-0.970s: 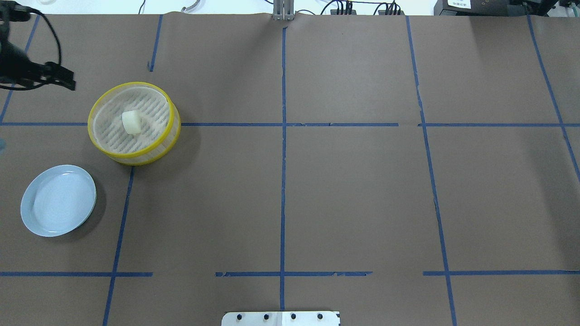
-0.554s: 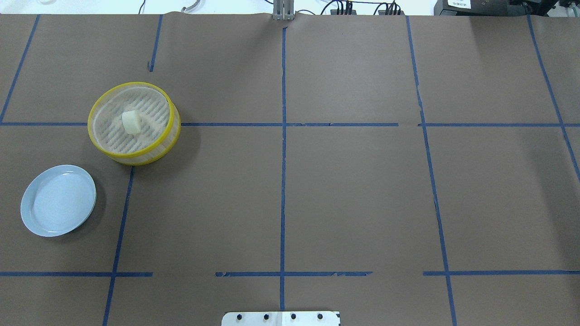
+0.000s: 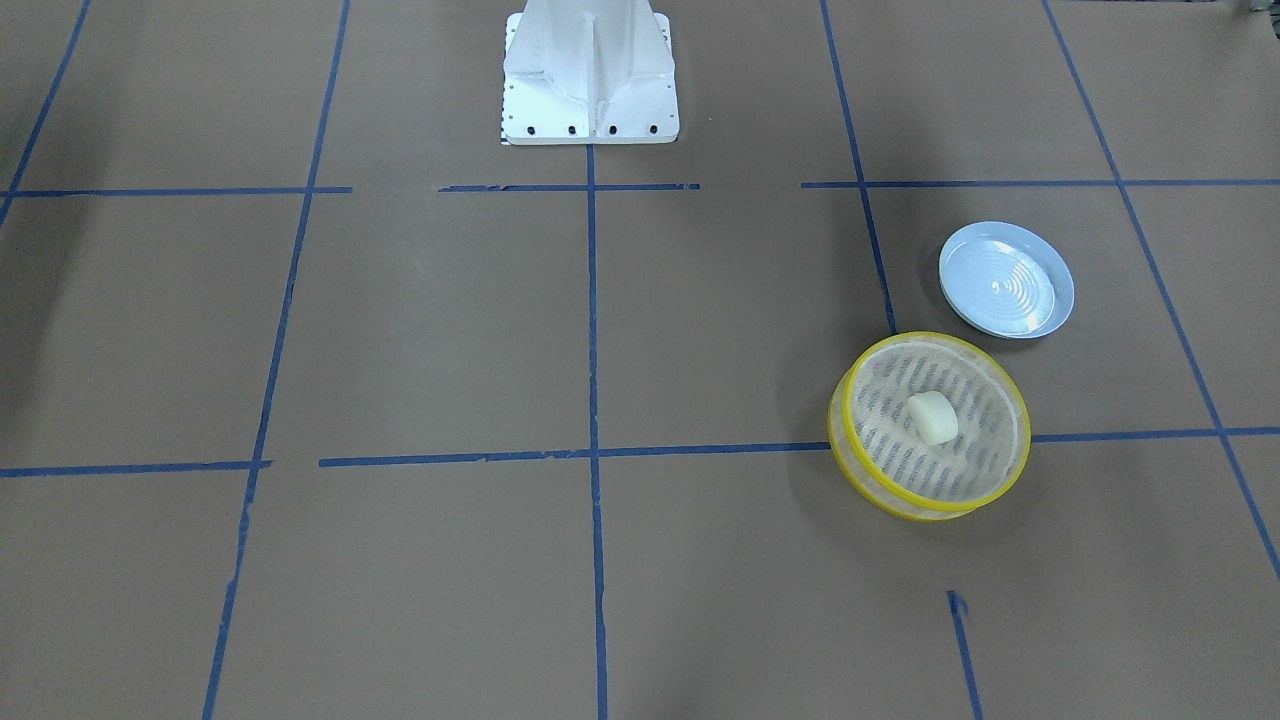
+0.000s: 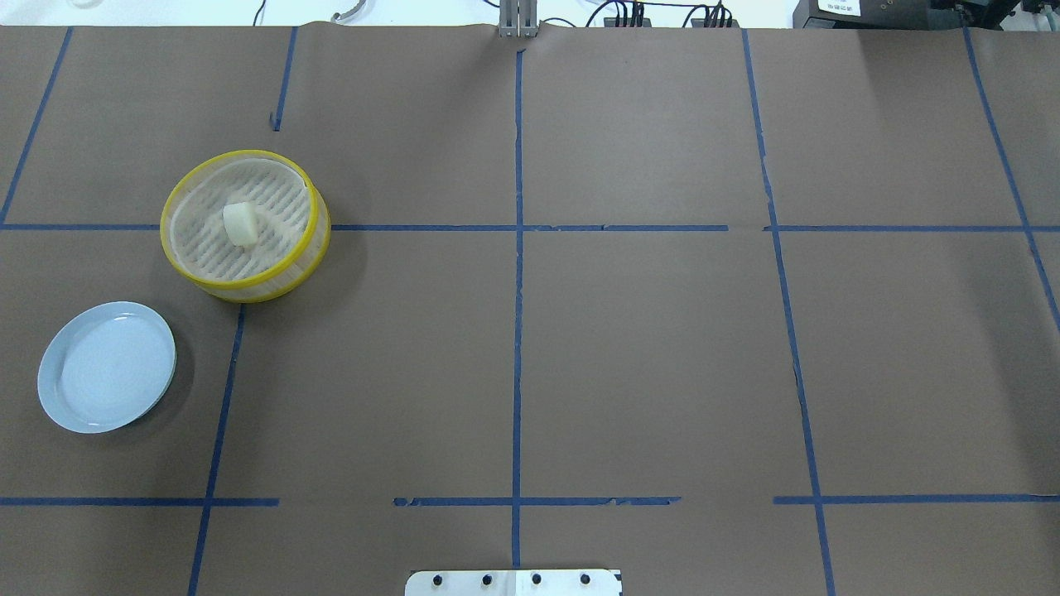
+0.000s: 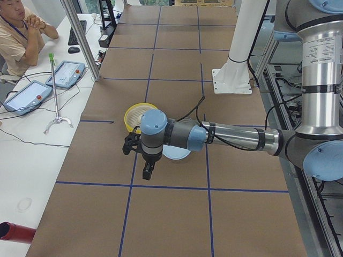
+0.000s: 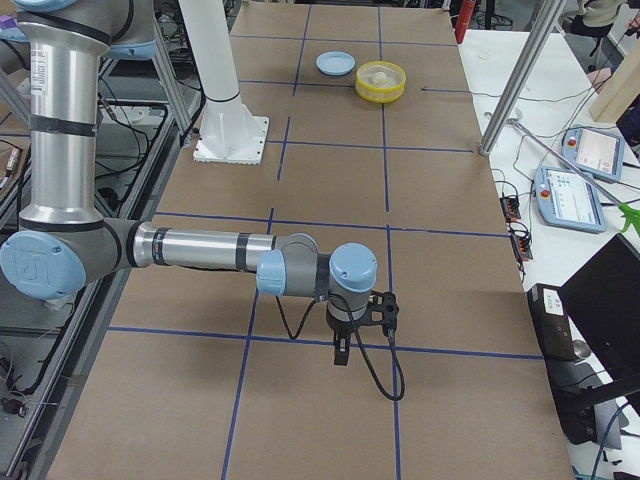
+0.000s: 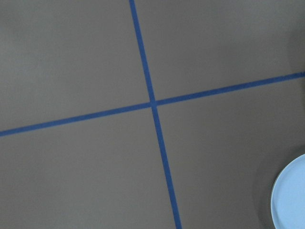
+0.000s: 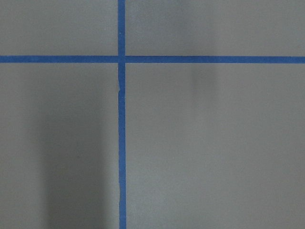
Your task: Place bun in steamer
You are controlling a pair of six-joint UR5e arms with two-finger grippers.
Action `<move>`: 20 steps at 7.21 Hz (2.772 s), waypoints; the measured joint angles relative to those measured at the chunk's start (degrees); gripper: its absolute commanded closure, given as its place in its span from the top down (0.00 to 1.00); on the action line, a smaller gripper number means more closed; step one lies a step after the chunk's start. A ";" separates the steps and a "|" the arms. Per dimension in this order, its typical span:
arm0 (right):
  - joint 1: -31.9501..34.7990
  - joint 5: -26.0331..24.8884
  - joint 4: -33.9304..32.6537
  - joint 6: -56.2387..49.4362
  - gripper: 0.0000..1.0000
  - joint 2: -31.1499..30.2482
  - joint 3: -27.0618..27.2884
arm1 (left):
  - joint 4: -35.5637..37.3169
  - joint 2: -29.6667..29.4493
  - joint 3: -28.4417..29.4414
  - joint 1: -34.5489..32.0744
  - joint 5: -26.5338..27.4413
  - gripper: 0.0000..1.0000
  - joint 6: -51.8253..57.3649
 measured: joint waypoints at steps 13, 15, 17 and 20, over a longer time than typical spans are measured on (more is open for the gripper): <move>0.00 0.00 0.01 0.00 1.00 0.00 0.00 | 4.09 -0.13 0.86 -0.74 -5.32 1.00 2.34; 0.00 0.00 0.02 0.00 1.00 0.00 0.00 | 4.50 -0.12 1.04 -0.74 -5.68 1.00 2.24; 0.00 0.00 0.00 0.00 1.00 0.00 0.00 | 4.61 0.08 1.56 -1.02 -4.80 1.00 2.40; 0.00 0.00 0.00 0.00 1.00 0.00 0.00 | 3.66 0.70 2.49 -2.06 -2.23 1.00 7.54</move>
